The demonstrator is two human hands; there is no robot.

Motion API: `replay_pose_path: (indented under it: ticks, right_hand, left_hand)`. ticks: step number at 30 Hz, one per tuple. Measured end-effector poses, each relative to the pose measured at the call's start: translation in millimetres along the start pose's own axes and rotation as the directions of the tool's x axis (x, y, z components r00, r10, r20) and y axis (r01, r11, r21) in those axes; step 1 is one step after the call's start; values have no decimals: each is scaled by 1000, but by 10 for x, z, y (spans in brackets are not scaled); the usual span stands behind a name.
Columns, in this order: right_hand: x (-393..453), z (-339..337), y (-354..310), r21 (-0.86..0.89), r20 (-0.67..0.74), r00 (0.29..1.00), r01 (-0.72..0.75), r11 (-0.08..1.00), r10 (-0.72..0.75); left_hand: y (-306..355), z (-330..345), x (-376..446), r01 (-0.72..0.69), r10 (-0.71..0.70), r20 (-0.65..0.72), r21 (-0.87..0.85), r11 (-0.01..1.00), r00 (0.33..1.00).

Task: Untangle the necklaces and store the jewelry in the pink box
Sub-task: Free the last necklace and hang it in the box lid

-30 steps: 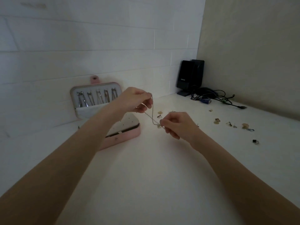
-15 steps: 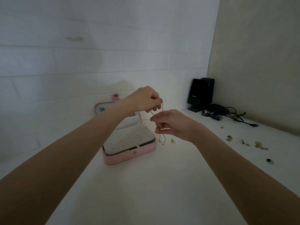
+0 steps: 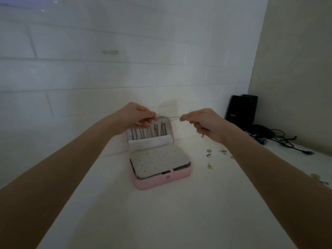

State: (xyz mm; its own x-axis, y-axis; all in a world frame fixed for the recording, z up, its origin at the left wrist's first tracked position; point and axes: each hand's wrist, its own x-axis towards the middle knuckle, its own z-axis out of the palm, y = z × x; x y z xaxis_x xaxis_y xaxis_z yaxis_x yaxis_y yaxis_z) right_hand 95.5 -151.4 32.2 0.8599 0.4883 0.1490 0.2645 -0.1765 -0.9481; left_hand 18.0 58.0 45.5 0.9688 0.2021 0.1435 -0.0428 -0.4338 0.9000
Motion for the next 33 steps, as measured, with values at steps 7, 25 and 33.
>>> replay_pose_path:
  ticks: [7,25,33]
  right_hand:
    - [547,375,-258,-289,19,997,75,954,-72]
    - [1160,837,-404,-611,192,934,354,708,-301]
    - [1175,899,-181,-651,234,925,378,659,-299]
  left_hand:
    - [-256,-307,131,-118,199,-166,403,908,966]
    - [-686,113,275,-79,387,-97,907,414,917]
    - [-740,25,251,-134,582,-212,859,494,785]
